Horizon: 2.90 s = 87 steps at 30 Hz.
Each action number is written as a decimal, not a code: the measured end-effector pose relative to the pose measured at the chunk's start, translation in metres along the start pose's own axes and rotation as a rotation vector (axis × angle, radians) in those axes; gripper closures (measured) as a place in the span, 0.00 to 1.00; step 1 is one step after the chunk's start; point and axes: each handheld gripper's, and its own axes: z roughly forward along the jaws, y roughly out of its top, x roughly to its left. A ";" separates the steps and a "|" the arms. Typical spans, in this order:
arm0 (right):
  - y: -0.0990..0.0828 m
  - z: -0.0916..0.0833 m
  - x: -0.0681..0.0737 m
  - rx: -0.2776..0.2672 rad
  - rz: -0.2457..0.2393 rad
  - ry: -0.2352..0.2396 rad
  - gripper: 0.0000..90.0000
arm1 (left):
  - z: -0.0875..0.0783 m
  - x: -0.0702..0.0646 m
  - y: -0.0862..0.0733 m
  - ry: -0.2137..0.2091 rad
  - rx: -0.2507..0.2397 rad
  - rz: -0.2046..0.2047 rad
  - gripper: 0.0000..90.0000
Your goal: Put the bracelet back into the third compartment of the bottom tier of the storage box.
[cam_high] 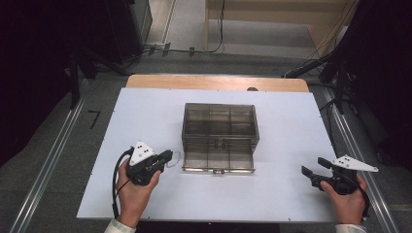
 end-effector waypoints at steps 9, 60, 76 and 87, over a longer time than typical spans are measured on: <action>0.000 0.000 0.000 -0.001 -0.001 0.000 0.23 | 0.006 -0.009 0.003 -0.030 -0.015 0.016 0.96; -0.001 -0.004 -0.001 -0.015 0.012 0.008 0.23 | 0.058 -0.062 0.028 -0.156 -0.058 0.072 0.96; -0.001 -0.003 -0.002 -0.017 0.011 0.011 0.23 | 0.073 -0.077 0.037 -0.191 -0.066 0.078 0.96; -0.001 -0.004 -0.002 -0.016 0.011 0.012 0.23 | 0.085 -0.087 0.040 -0.196 -0.060 0.091 0.96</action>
